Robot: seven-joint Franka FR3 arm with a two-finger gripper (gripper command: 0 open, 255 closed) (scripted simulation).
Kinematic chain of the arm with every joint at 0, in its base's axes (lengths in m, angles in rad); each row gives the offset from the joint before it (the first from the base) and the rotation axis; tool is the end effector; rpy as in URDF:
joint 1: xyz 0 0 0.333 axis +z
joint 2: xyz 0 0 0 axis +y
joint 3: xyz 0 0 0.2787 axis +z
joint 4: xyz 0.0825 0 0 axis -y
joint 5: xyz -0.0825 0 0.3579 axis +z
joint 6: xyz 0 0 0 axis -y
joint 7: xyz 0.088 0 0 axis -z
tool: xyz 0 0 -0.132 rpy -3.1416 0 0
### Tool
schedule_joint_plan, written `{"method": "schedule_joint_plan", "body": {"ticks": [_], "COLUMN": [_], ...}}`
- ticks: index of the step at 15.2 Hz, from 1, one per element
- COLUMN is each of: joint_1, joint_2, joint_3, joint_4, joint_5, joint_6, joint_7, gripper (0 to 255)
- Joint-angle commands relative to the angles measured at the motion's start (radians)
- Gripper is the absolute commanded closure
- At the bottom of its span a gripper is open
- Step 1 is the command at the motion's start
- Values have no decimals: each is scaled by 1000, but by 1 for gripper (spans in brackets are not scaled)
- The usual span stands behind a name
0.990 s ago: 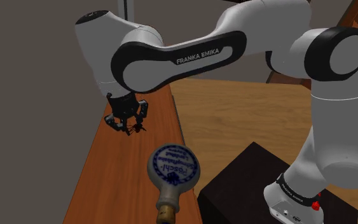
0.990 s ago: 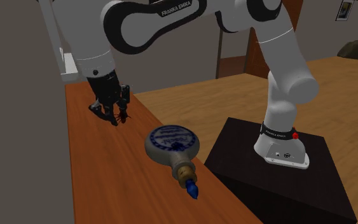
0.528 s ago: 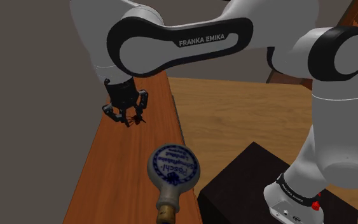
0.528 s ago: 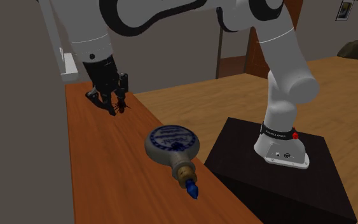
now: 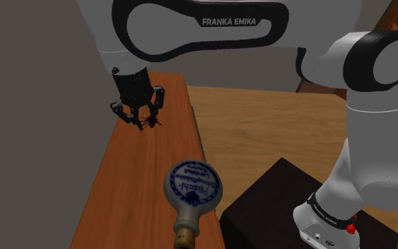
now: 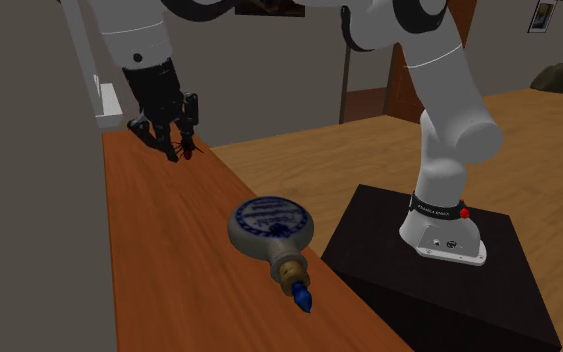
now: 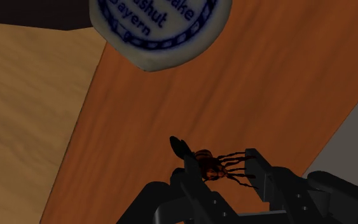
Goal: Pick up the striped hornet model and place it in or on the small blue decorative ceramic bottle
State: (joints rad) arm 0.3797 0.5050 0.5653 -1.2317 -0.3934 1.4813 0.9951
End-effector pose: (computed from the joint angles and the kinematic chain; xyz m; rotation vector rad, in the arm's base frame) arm 0.4578 0.4265 0.4441 2.9140 -0.1209 -0.0001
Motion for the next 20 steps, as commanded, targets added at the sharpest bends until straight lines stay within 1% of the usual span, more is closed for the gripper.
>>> {"method": "schedule_joint_plan", "body": {"ticks": [1,5,7,9,13,17,18,20], "joint_1": [5,23,-20,-53,-94,-106,-105,-103], "joint_2": [0,13,-89,-181,-355,-522,-550,-549], "joint_3": [0,-2,21,39,64,76,75,74], "joint_4": [30,100,-52,-180,-390,-561,-587,-613], "joint_5": [0,-6,39,84,177,274,291,291], "joint_6": [-28,-84,-31,11,75,112,116,143], "joint_7": [-6,-16,4,16,23,15,13,16], "gripper": [255,255,255,255,255,255,255,255]}}
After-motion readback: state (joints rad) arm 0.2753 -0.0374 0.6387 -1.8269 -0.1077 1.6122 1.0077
